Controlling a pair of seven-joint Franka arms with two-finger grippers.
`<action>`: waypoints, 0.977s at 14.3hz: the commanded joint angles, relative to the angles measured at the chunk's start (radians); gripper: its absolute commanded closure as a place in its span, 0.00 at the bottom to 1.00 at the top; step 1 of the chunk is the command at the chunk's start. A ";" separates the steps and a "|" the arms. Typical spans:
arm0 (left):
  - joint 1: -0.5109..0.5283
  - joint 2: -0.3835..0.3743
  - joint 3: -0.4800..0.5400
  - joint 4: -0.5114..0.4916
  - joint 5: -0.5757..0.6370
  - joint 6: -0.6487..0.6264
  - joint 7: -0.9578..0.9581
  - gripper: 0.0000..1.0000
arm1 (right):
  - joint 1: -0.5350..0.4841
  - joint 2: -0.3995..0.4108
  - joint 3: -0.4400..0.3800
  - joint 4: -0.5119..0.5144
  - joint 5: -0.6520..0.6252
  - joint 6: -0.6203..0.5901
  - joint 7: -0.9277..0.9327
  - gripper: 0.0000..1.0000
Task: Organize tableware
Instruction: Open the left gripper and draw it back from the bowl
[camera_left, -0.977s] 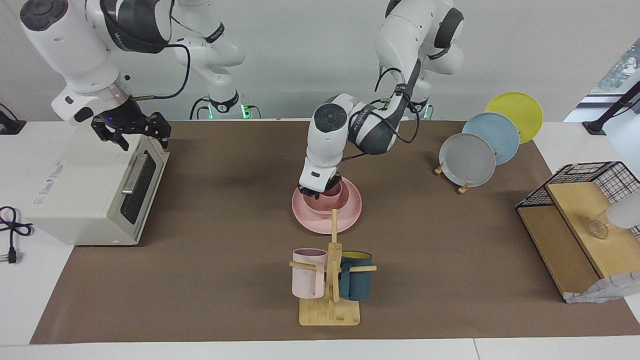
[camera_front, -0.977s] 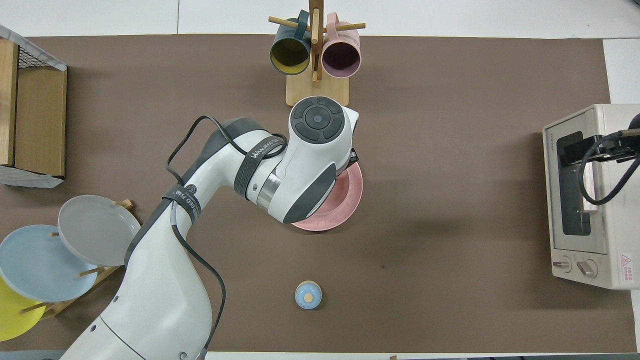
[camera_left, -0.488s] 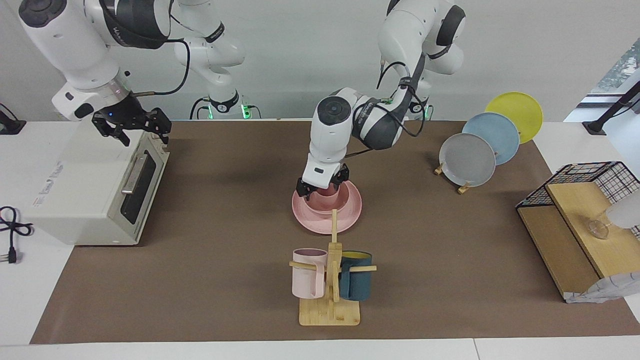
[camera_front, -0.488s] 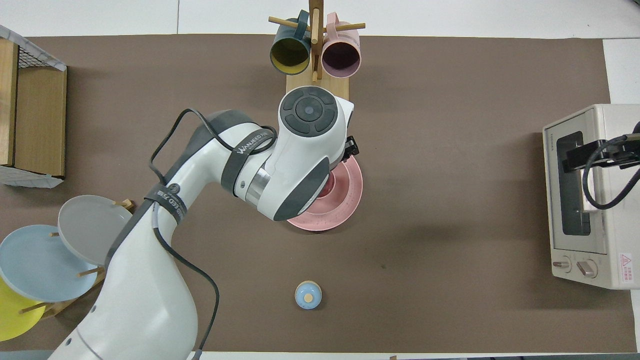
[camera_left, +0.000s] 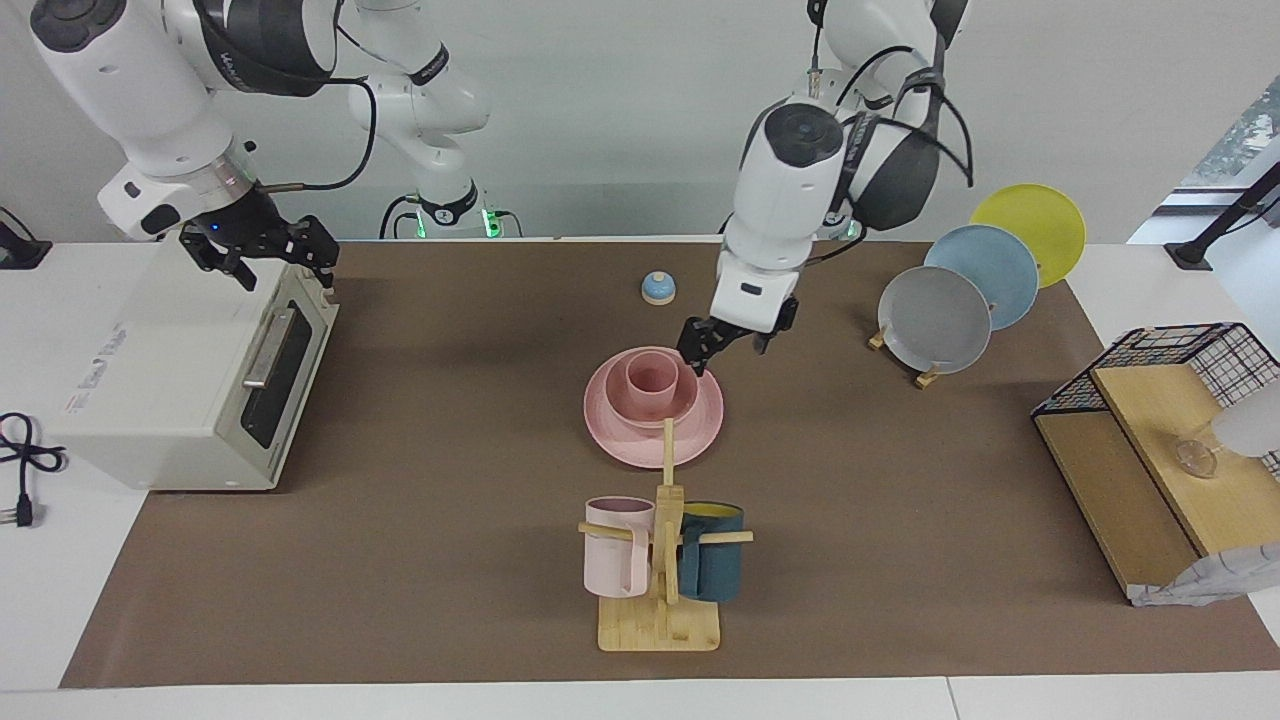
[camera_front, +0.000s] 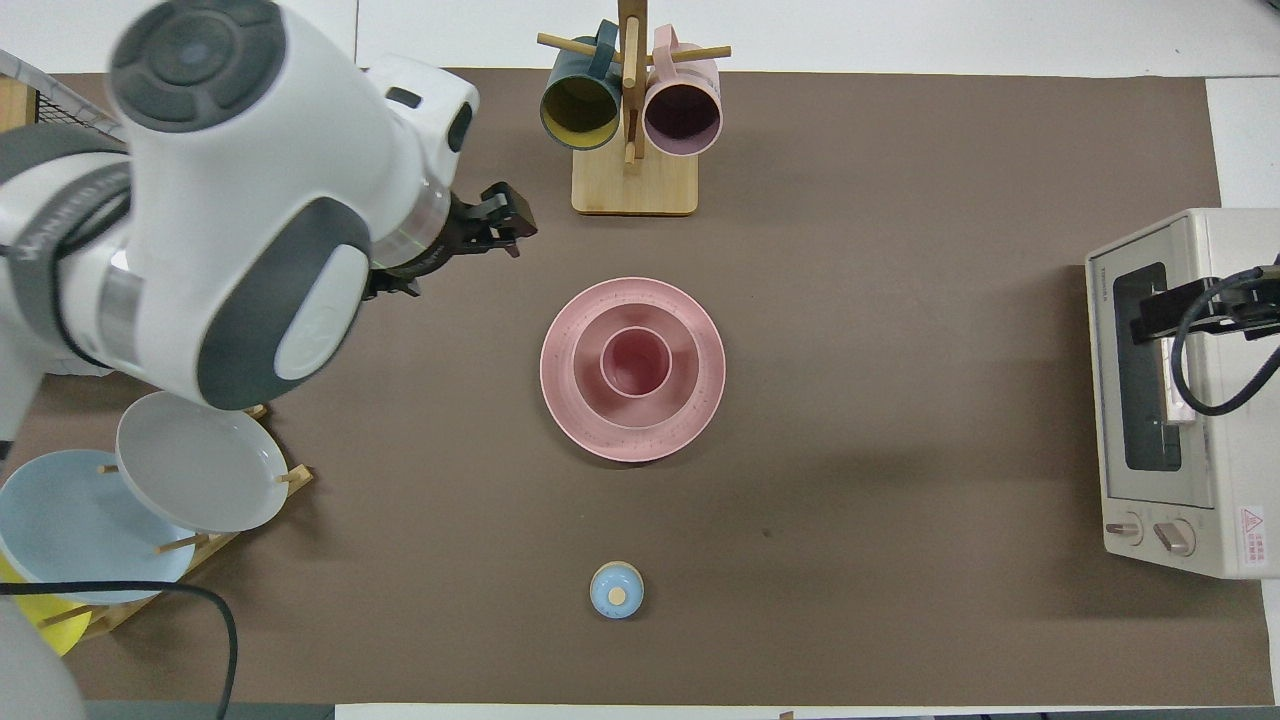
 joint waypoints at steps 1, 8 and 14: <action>0.130 -0.055 -0.009 -0.040 0.006 -0.071 0.225 0.00 | -0.005 -0.019 0.006 -0.018 0.026 0.003 0.011 0.00; 0.336 -0.129 -0.007 -0.165 0.006 -0.057 0.618 0.00 | -0.008 -0.019 0.006 -0.018 0.026 -0.001 0.008 0.00; 0.345 -0.199 -0.009 -0.132 0.007 -0.135 0.566 0.00 | -0.008 -0.019 0.006 -0.018 0.026 0.000 0.008 0.00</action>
